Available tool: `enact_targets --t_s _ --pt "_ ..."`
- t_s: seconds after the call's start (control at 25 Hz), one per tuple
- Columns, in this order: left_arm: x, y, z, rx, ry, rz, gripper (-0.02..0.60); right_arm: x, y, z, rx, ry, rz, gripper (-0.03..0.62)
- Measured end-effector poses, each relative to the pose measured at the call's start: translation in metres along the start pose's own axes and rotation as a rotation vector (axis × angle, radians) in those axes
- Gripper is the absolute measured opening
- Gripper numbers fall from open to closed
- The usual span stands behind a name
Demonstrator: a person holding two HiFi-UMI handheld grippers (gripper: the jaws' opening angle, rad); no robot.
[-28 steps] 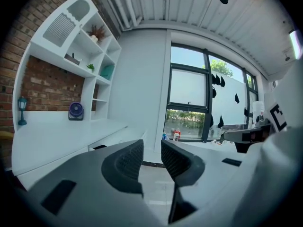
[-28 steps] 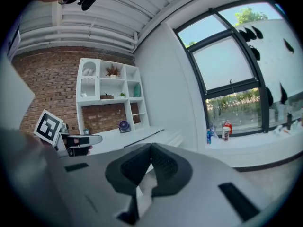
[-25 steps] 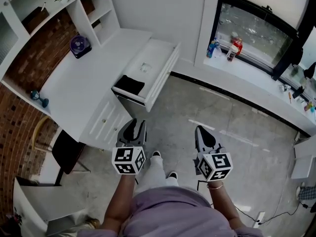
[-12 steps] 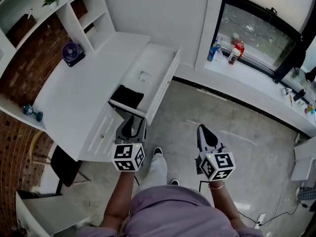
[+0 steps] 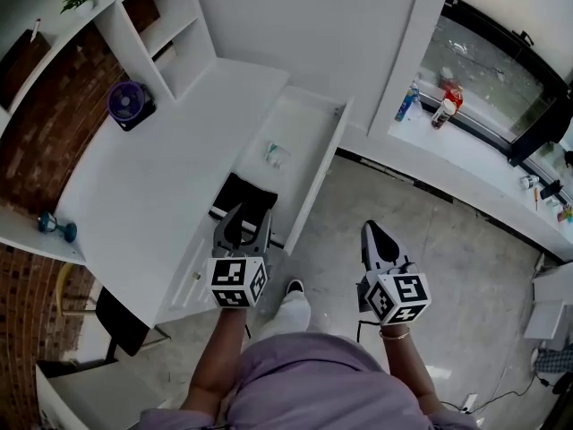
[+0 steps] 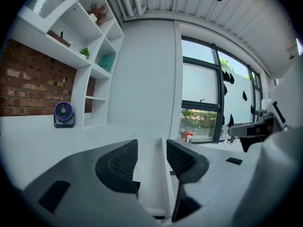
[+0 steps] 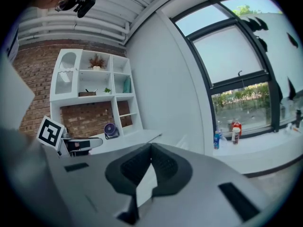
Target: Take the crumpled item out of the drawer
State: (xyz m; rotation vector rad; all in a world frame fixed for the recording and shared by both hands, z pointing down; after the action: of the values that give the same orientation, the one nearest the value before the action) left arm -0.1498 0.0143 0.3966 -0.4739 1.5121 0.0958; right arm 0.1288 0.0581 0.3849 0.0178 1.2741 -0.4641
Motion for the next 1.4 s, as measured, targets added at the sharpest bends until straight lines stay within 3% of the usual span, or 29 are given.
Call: enact_targets --t_s 0.52,1.12,1.4 --pt "0.005 -0.064 -0.051 -0.038 -0.014 -0.039 0.211 0.019 -0.073 0.002 -0.038 0.005 -0.014 0.004" --pt "0.009 -0.143 -0.064 -0.027 -0.031 -0.088 0.249 0.044 -0.154 0.029 0.043 0.028 -0.04 0.005" --pt "0.004 -0.183 -0.07 -0.034 -0.034 -0.12 0.253 0.051 -0.178 0.045 0.038 0.025 -0.058 0.003"
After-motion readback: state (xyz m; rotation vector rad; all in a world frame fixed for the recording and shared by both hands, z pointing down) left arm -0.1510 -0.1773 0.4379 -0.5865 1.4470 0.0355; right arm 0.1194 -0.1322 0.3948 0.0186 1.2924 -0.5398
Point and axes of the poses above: the fingertips, and each gripper's own axes: y backward along the fingers, z to its right, x out of its top, the point moved 8 cm from there along y, backward along the fingers, and after that the axes turned 6 degrees about -y, right-handed, at the moved point
